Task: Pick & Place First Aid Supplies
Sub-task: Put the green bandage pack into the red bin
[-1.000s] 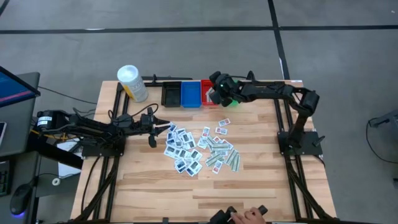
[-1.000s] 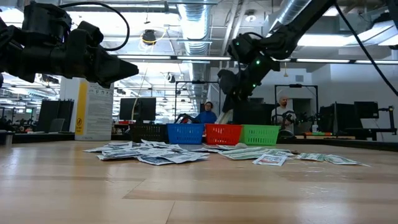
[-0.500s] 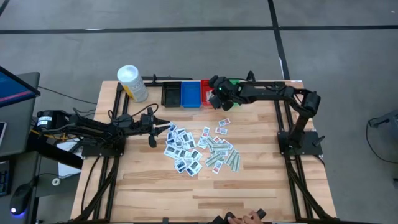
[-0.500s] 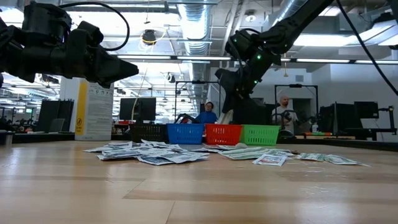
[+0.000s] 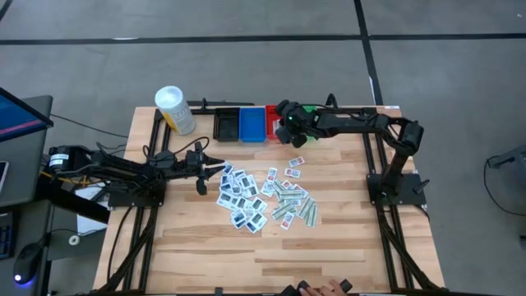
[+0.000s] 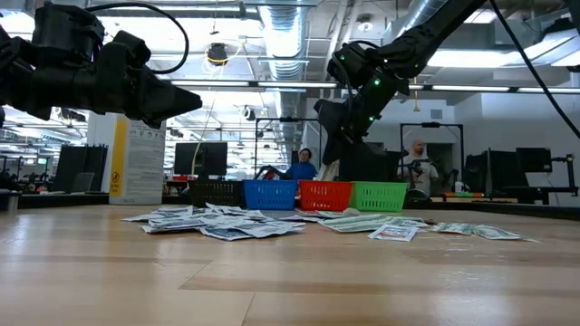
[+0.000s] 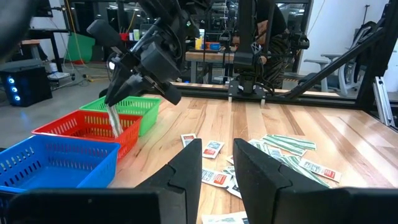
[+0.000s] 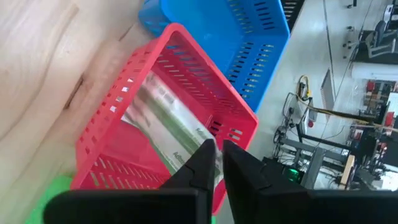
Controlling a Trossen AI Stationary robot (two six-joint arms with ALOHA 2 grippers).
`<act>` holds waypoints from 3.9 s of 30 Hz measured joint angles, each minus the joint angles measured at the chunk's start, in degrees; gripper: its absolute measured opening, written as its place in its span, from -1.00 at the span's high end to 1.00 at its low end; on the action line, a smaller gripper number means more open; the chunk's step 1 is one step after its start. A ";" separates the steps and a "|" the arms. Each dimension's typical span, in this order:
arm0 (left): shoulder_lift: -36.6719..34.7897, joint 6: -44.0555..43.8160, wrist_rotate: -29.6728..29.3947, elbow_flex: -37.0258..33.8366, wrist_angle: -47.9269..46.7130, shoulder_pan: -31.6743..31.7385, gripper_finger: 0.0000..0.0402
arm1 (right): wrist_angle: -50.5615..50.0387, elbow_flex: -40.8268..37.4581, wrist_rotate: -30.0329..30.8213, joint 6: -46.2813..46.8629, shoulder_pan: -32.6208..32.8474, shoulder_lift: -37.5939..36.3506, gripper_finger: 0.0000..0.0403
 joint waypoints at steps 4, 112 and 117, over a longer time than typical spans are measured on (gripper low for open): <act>0.00 0.00 0.00 0.00 0.02 0.01 0.54 | 0.00 -0.02 0.00 1.35 0.00 0.00 0.72; -0.02 -3.50 0.00 0.00 0.00 0.00 0.54 | -3.80 -11.89 -33.67 32.66 18.34 2.64 0.52; 0.00 -3.50 0.00 0.00 0.00 0.00 0.54 | -3.80 -11.93 -33.63 32.66 18.34 2.64 0.56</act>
